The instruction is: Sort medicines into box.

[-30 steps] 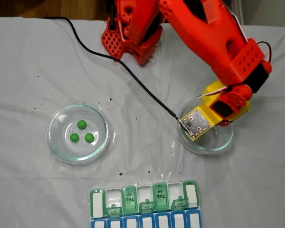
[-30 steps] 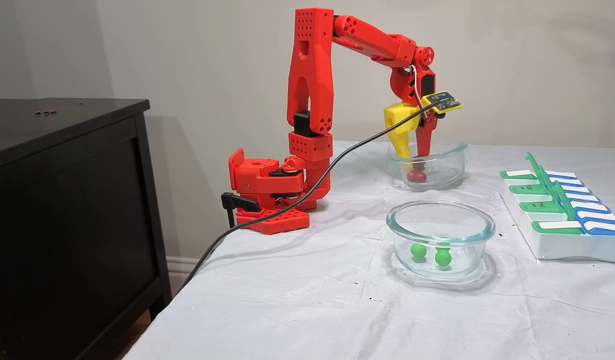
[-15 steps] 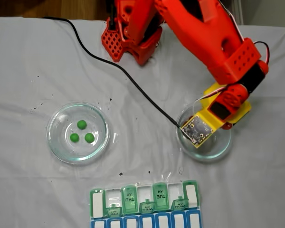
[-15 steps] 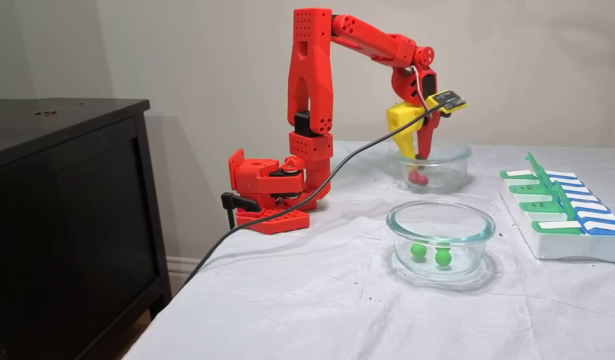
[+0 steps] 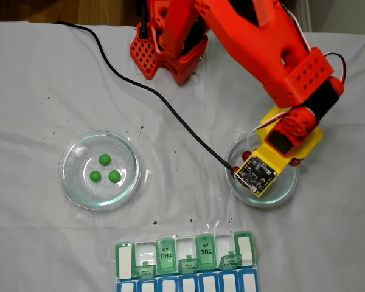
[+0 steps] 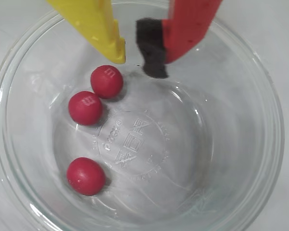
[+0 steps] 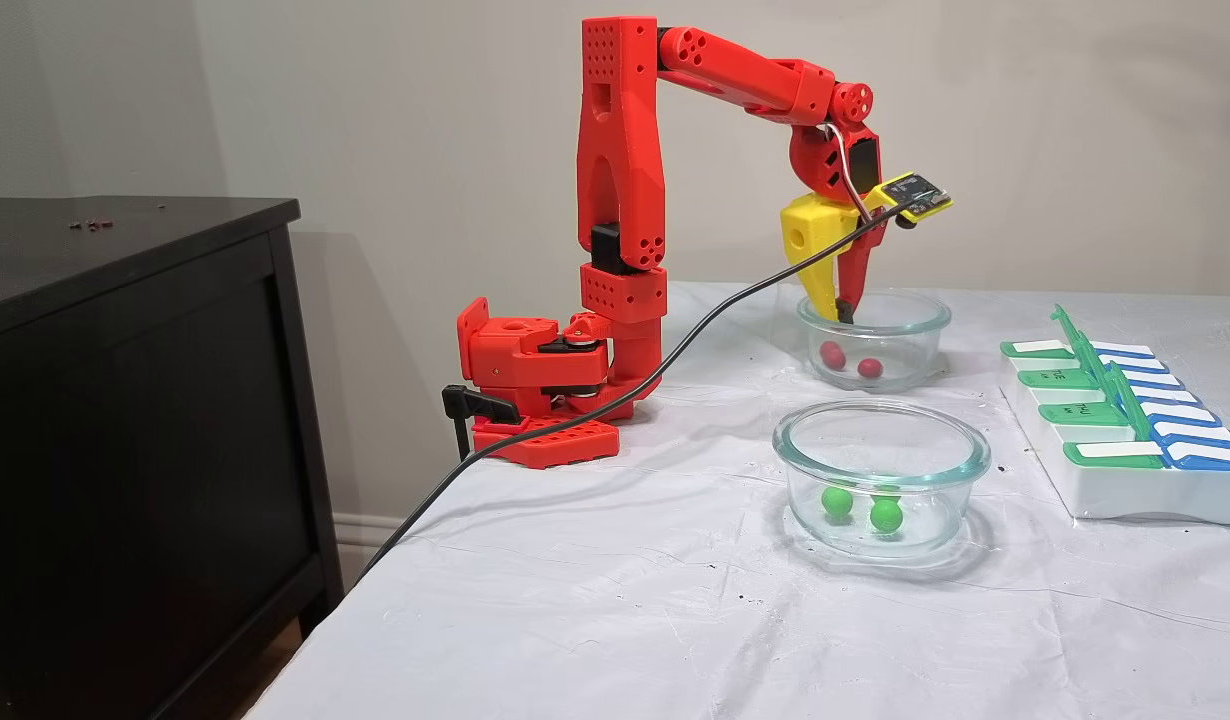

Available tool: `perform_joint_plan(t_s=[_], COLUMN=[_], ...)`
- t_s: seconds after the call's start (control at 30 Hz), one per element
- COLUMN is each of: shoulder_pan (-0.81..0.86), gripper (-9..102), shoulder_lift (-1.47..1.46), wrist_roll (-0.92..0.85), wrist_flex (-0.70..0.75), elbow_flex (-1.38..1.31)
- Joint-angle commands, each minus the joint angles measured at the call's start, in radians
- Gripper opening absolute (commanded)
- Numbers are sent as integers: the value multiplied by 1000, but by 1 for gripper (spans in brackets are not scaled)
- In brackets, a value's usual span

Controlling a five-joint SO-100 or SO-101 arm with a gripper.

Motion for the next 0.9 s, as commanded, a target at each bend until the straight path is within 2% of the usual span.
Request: perform_joint_plan(t_s=[0.0, 0.37, 0.6, 0.87], shoulder_pan=[-11, -15, 25, 29], gripper=[17, 17, 18, 18], shoulder_lift=[66, -35, -114, -146], wrist_roll=[-78, -273, -383, -423], wrist_flex=[46, 213, 224, 232], elbow_flex=[-106, -170, -196, -196])
